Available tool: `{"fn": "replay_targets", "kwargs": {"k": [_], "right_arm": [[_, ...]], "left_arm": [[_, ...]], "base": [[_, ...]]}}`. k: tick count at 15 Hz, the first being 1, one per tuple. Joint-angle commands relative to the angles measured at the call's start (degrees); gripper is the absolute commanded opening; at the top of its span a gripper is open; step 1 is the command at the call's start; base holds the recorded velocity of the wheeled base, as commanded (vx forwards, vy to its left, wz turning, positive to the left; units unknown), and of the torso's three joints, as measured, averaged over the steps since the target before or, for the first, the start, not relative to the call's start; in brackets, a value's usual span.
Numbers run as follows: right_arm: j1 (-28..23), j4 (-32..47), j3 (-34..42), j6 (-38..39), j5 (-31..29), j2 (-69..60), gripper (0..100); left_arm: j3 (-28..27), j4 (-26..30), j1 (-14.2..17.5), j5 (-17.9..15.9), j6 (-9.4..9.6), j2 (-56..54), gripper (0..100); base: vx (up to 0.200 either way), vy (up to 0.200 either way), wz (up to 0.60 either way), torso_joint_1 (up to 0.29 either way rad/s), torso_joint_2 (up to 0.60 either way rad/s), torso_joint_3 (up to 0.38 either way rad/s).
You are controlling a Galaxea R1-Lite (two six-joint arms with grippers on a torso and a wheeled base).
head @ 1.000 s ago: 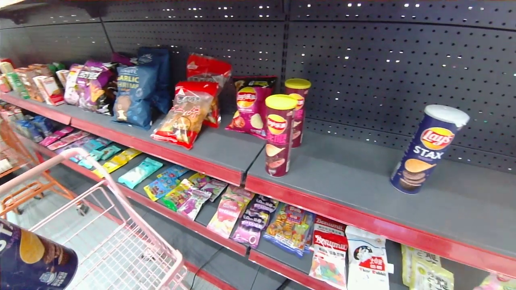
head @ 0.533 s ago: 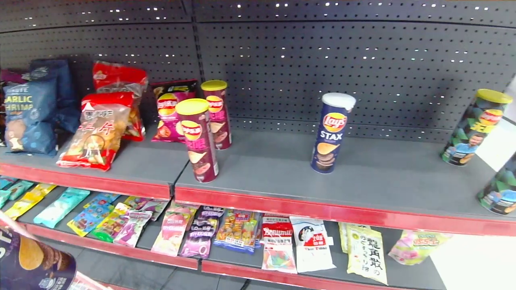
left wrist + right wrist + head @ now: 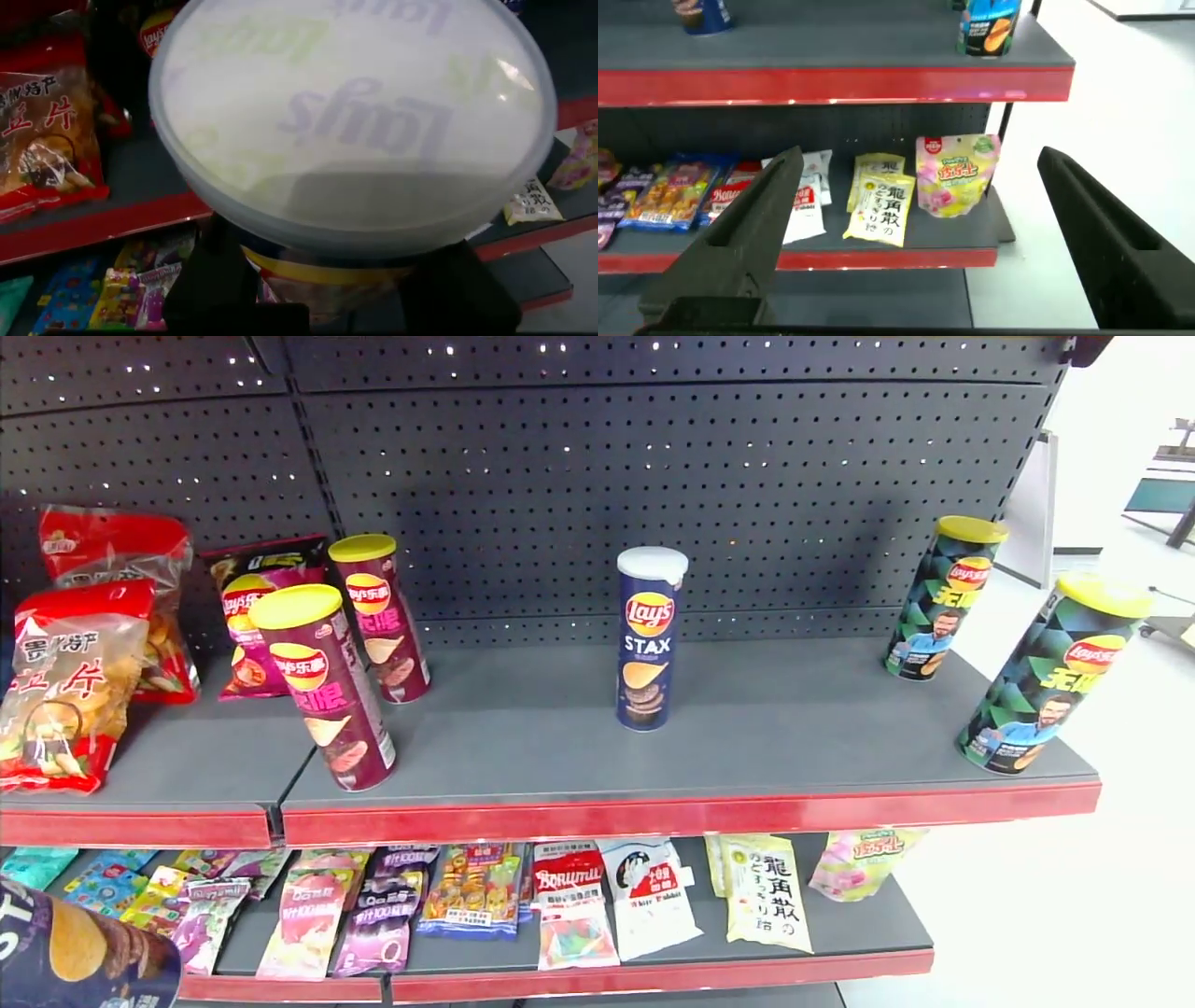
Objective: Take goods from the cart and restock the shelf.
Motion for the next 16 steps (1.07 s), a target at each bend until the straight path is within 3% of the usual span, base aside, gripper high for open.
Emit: {"fn": "replay_targets", "kwargs": {"k": [1,2,3,4,5,7,8,9,10,16], "right_arm": [[0.0,0.0,-0.3,-1.1,1.6,0.3,100],[0.0,0.2,-8.1,-1.6,6.6,7.5,100],[-0.2,0.1,-12.7,-1.2,7.1,14.0,100],[0.7,0.1,-23.3,0.5,8.5,26.8,100],[5.0,-0.8,-26.4,-1.8,13.2,34.7,100],[10.5,-8.8,-27.1,-3.5,13.3,47.6,100],[11.9,-17.3,-27.2,-3.5,13.3,55.6,100],[16.6,-27.4,-27.6,-3.9,13.3,64.1,100],[21.2,-31.0,-29.1,-3.6,13.0,70.0,100],[26.2,-32.0,-46.2,-3.3,12.6,92.1,100]], "left_arm": [[2.2,0.1,-0.1,0.0,0.43,-2.3,0],[2.5,0.1,-0.1,-0.1,0.43,-2.5,0],[2.5,0.1,-0.1,-0.1,0.43,-2.6,0],[2.6,0.1,-0.5,-1.5,0.52,-2.6,0],[3.0,0.1,-0.8,-2.3,1.04,-2.3,0],[4.1,0.1,-0.8,-2.9,2.10,-2.5,0],[4.8,0.0,-0.8,-3.9,2.10,-2.3,0],[5.0,0.0,-0.8,-4.5,2.01,-2.4,0],[5.0,0.0,-0.8,-4.5,1.84,-2.3,0],[6.3,0.0,-0.8,-4.3,1.04,-2.0,0]], "base": [[0.000,0.000,0.00,0.000,0.00,0.000],[0.000,0.000,0.00,0.000,0.00,0.000],[0.000,0.000,0.00,0.000,0.00,0.000],[0.000,0.000,0.00,0.000,0.00,0.000],[0.000,0.000,0.00,0.000,0.00,0.000],[0.000,0.000,0.00,0.000,0.00,0.000],[0.000,0.000,0.00,0.000,0.00,0.000],[0.000,0.000,0.00,0.000,0.00,0.000],[0.000,0.000,0.00,0.000,0.00,0.000],[0.000,0.000,0.00,0.000,0.00,0.000]]}}
